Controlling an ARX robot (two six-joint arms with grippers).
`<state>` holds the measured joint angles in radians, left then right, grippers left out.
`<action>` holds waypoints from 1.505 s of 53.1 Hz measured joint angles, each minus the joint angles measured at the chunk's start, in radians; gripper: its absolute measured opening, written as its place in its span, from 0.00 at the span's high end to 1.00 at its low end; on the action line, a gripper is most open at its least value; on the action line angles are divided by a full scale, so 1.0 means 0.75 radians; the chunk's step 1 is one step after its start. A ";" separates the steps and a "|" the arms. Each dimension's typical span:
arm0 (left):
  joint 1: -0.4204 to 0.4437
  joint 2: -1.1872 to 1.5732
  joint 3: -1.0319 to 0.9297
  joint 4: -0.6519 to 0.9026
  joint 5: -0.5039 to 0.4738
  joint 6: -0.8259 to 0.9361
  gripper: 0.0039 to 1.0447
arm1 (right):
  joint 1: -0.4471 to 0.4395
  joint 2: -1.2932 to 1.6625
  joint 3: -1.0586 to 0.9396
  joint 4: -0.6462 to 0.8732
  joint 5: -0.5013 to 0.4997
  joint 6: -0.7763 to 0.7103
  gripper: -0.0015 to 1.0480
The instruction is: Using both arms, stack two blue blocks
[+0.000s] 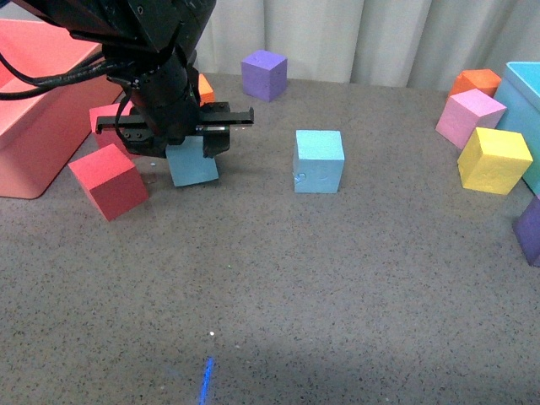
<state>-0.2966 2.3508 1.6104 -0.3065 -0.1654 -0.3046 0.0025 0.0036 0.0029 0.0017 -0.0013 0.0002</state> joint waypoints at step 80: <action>-0.393 0.107 0.475 -0.281 -0.137 -0.046 0.55 | 0.000 0.000 0.000 -0.001 0.000 0.000 0.09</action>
<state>-0.5911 2.4313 1.9667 -0.5175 -0.2680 -0.3393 0.0025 0.0036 0.0029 0.0013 -0.0013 0.0002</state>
